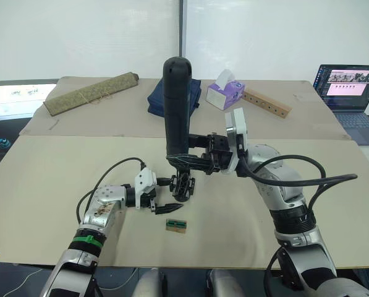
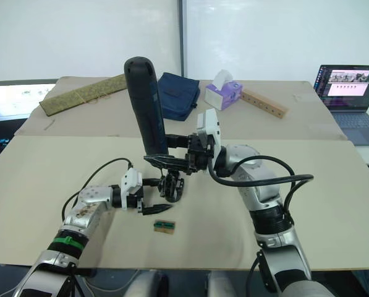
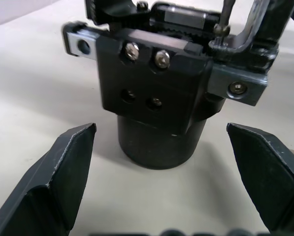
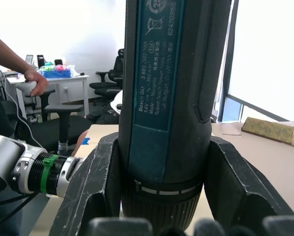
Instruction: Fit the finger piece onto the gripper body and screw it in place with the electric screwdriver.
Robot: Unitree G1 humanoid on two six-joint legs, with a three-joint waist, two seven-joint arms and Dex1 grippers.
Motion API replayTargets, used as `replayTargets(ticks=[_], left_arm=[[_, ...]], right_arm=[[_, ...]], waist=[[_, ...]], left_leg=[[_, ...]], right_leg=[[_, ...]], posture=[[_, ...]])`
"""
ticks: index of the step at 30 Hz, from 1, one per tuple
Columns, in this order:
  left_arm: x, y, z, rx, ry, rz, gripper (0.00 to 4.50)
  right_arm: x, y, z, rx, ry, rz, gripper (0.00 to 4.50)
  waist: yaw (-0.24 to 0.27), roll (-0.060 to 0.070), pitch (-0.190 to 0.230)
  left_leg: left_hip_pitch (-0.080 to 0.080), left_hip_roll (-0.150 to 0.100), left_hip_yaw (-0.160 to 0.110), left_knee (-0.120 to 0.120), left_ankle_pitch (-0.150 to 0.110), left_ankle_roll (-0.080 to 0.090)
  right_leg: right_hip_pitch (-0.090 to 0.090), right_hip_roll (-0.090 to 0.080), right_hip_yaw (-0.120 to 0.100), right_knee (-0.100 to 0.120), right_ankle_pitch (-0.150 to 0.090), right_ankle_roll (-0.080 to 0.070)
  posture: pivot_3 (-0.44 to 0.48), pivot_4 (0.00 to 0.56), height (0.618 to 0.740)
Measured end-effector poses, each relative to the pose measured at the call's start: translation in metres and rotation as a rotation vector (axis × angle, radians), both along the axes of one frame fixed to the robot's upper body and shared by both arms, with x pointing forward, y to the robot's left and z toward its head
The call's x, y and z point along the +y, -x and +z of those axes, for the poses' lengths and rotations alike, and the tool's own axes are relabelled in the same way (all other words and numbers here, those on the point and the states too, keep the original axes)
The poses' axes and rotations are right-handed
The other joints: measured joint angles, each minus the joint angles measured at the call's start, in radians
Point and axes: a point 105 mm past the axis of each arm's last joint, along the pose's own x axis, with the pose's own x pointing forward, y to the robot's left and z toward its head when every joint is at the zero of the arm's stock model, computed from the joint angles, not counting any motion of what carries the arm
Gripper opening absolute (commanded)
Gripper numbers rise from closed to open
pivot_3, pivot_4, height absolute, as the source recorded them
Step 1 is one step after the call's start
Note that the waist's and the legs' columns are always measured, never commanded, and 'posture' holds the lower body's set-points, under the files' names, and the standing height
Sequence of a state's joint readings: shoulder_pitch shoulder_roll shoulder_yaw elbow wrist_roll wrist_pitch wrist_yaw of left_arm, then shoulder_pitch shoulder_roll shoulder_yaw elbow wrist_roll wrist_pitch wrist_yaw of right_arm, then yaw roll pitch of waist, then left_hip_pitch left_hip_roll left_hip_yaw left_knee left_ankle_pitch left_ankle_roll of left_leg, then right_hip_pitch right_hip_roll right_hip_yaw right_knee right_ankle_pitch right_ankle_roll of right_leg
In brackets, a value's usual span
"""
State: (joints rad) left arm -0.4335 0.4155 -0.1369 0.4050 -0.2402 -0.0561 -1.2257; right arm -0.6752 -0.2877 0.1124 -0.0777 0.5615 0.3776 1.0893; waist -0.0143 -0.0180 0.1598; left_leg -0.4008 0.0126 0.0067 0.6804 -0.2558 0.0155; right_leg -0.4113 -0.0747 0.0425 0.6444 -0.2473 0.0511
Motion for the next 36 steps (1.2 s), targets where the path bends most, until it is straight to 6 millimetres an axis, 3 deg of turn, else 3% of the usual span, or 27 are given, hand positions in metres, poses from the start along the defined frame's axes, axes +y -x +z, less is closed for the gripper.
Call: replayTargets(ticks=[12,15,18,36], left_arm=[[-0.0074,-0.0043,-0.0002,0.016,0.012,-0.01,4.5],[-0.0078,-0.0044,-0.0005,0.006,0.004,-0.017,3.63],[-0.0079,-0.0048,-0.0006,-0.003,-0.001,-0.02,2.31],[-0.0102,-0.0059,-0.0035,-0.019,-0.014,-0.022,2.3]], right_arm=[[-0.0001,-0.0003,-0.0001,0.001,-0.001,-0.003,1.92],[-0.0001,-0.0004,-0.0001,0.001,-0.001,-0.004,1.92],[-0.0001,-0.0005,0.0,0.001,-0.001,-0.005,1.92],[-0.0011,0.0006,-0.0054,-0.011,-0.005,-0.028,1.92]], waist=[[0.0,0.0,0.0],[0.0,0.0,0.0],[0.0,0.0,0.0],[0.001,0.0,0.0]], left_leg=[[0.0,0.0,0.0,0.0,0.0,0.0],[0.0,0.0,0.0,0.0,0.0,0.0],[0.0,0.0,0.0,0.0,0.0,0.0],[0.004,0.0,0.0,0.0,0.0,0.0]], right_leg=[[0.0,0.0,0.0,0.0,0.0,0.0],[0.0,0.0,0.0,0.0,0.0,0.0],[0.0,0.0,0.0,0.0,0.0,0.0],[0.005,0.0,0.0,-0.001,0.0,0.0]], posture=[[0.0,0.15,0.74],[0.0,0.15,0.74],[0.0,0.15,0.74],[0.0,0.15,0.74]])
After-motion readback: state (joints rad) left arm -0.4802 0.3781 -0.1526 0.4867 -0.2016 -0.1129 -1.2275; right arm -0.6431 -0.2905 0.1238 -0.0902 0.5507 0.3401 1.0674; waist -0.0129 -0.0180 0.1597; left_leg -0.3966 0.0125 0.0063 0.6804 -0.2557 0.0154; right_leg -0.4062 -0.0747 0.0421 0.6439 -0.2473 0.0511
